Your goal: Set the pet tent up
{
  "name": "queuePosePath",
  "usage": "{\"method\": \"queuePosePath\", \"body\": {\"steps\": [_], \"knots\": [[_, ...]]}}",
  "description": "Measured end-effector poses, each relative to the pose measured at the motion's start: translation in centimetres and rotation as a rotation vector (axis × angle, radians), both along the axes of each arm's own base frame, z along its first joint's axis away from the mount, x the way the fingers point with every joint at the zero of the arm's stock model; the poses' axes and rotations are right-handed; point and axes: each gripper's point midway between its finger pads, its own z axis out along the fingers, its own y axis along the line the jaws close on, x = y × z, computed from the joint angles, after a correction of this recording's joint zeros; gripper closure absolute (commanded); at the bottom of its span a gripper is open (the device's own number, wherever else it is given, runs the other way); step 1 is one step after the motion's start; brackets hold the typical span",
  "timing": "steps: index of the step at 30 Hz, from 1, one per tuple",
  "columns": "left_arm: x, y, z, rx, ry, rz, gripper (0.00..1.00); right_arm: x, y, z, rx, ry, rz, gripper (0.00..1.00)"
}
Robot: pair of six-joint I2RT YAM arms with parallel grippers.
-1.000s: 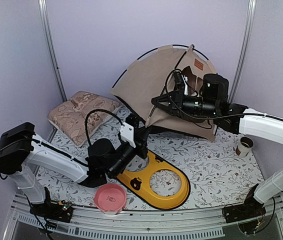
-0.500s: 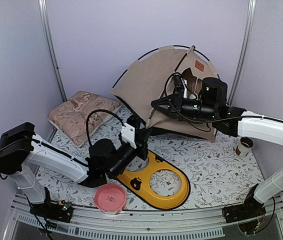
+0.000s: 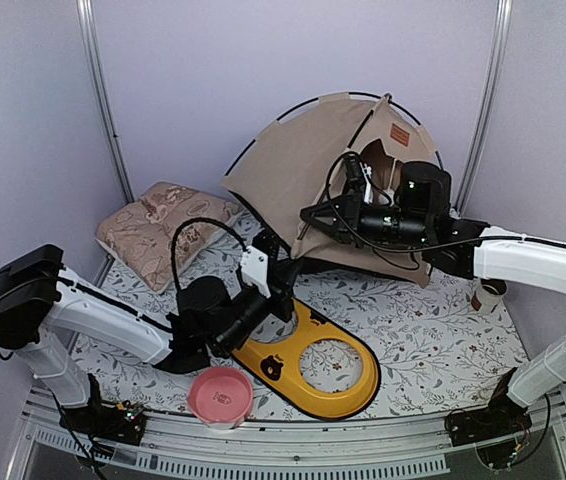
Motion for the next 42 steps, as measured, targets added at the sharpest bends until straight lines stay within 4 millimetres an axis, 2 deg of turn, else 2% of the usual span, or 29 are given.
{"method": "queuePosePath", "body": {"steps": [6,18,25,28,35,42], "knots": [[0.0,0.3,0.5,-0.005,0.004,-0.006,1.0,-0.1,0.0,0.1,-0.006,-0.012,-0.01,1.0],[0.3,0.3,-0.1,0.009,0.039,-0.019,1.0,-0.6,0.3,-0.8,-0.051,-0.02,-0.022,1.0],[0.4,0.5,0.1,0.016,0.051,-0.033,1.0,-0.7,0.0,-1.1,-0.08,-0.032,-0.038,0.92],[0.3,0.4,-0.1,0.026,0.056,-0.04,1.0,-0.8,0.1,-1.3,-0.093,-0.036,-0.038,0.84],[0.0,0.0,-0.7,0.054,0.065,-0.074,1.0,-0.6,-0.1,-2.1,-0.133,-0.042,-0.056,0.53],[0.4,0.3,-1.1,0.058,0.09,-0.08,1.0,-0.6,-0.3,-1.5,-0.151,-0.057,-0.062,0.28]]}}
